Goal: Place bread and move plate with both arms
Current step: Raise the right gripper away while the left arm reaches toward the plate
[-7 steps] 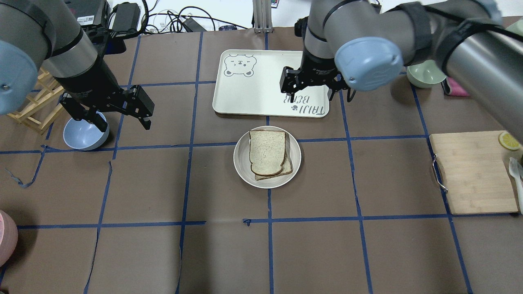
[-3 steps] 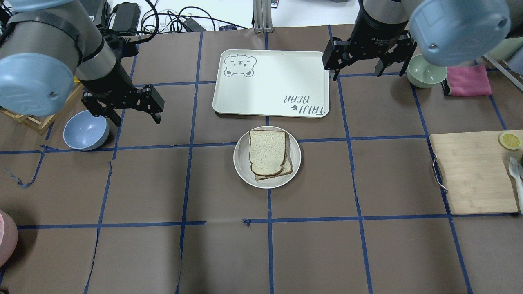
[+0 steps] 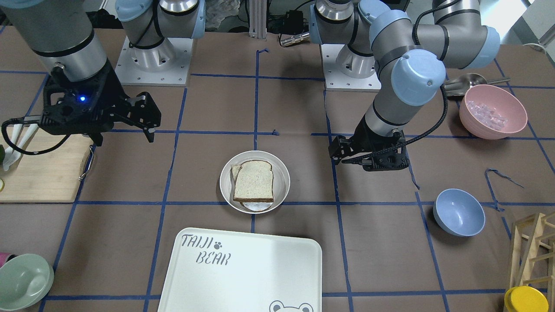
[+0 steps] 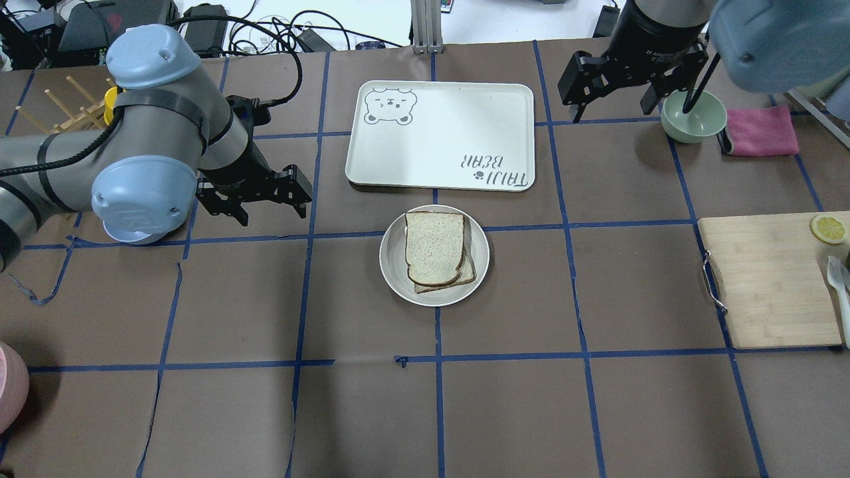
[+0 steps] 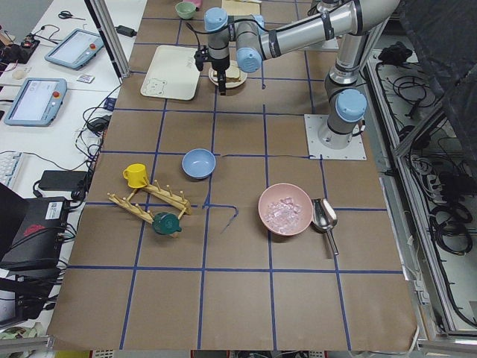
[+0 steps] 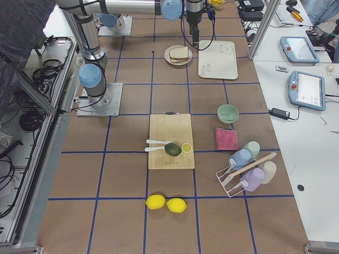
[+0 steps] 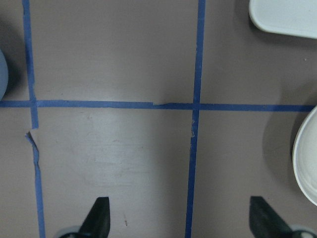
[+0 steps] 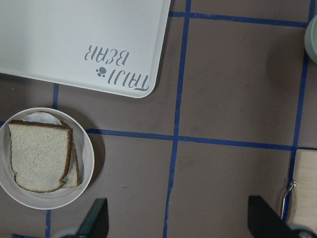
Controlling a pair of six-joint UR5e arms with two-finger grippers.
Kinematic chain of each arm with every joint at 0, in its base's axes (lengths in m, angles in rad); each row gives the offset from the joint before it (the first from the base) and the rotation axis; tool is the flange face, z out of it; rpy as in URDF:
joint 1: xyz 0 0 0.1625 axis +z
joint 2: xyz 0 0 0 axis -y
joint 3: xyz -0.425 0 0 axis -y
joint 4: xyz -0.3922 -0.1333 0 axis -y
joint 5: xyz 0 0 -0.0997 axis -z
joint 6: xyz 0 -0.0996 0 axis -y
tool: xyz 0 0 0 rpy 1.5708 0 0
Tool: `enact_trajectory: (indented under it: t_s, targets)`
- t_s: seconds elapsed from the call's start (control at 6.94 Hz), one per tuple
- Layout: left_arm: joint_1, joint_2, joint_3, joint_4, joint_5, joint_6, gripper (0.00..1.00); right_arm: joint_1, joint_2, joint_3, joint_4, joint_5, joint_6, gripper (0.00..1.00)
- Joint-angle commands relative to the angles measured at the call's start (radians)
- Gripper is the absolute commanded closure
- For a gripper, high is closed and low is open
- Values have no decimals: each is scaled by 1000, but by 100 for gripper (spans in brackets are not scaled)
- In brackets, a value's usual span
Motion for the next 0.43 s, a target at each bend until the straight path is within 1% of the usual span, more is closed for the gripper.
enact_trajectory:
  t_s: [0.0,0.14,0.29]
  targets:
    - [-25,-46,-11,72,-29,-72,0,-15,-8,-3,1,3,-22,0]
    - [-28,-64,-10,88,-92,-72,0,-15,-8,-4,1,3,-22,0]
    - [-42,-85,-10,123,-98,-67,0,-15,-8,-7,3,-1,-23,0]
